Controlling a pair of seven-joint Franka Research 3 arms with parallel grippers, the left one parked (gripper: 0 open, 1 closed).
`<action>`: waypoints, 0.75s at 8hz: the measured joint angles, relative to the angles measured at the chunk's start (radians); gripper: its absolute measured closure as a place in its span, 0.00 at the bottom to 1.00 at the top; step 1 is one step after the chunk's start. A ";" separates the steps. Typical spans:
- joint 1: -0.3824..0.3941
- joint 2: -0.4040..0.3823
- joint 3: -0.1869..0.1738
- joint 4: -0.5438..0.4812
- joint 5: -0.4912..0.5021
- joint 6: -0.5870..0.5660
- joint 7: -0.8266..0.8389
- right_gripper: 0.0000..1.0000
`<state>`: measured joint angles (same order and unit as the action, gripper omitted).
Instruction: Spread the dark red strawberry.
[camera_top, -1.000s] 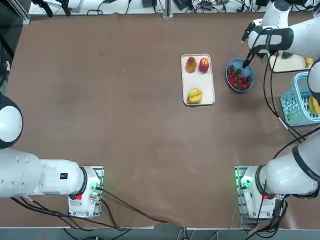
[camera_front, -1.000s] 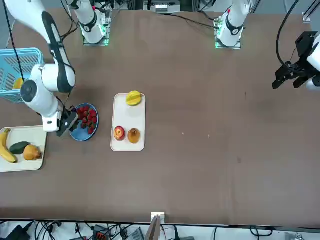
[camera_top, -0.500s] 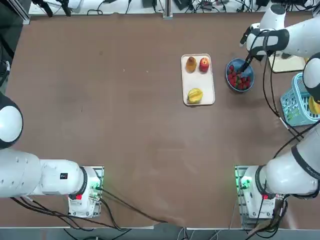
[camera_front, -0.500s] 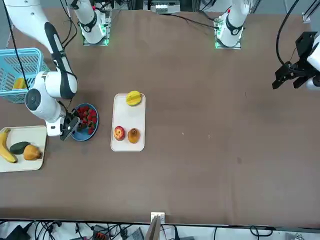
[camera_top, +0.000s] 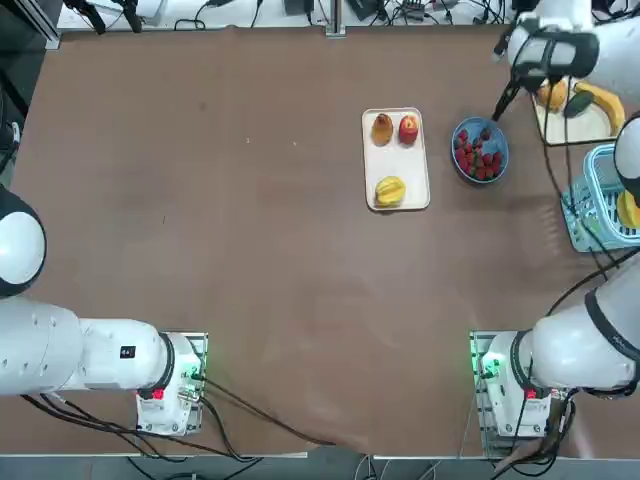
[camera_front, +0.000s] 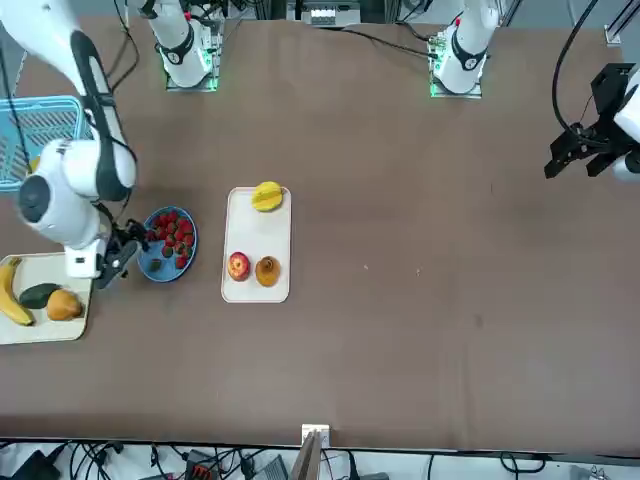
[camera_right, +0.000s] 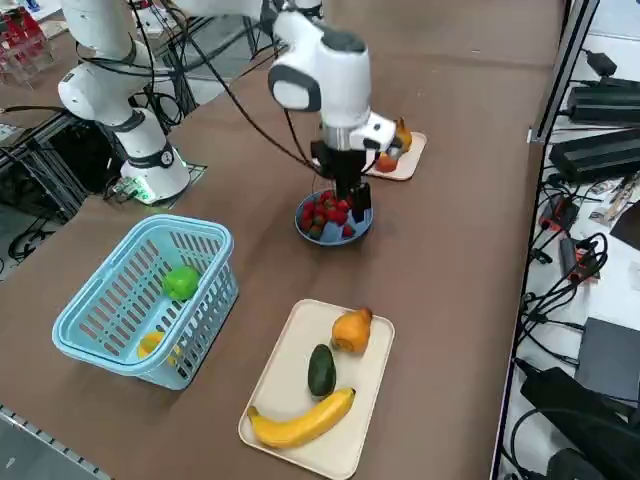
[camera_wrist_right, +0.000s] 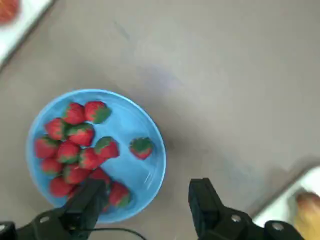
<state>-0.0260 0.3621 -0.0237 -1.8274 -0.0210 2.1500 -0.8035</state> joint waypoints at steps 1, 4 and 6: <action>0.001 -0.027 0.004 0.096 0.001 -0.136 0.063 0.00; 0.002 -0.101 0.009 0.281 0.008 -0.352 0.309 0.00; 0.002 -0.168 0.009 0.305 0.018 -0.402 0.495 0.00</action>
<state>-0.0242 0.1939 -0.0143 -1.5223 -0.0028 1.7479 -0.3081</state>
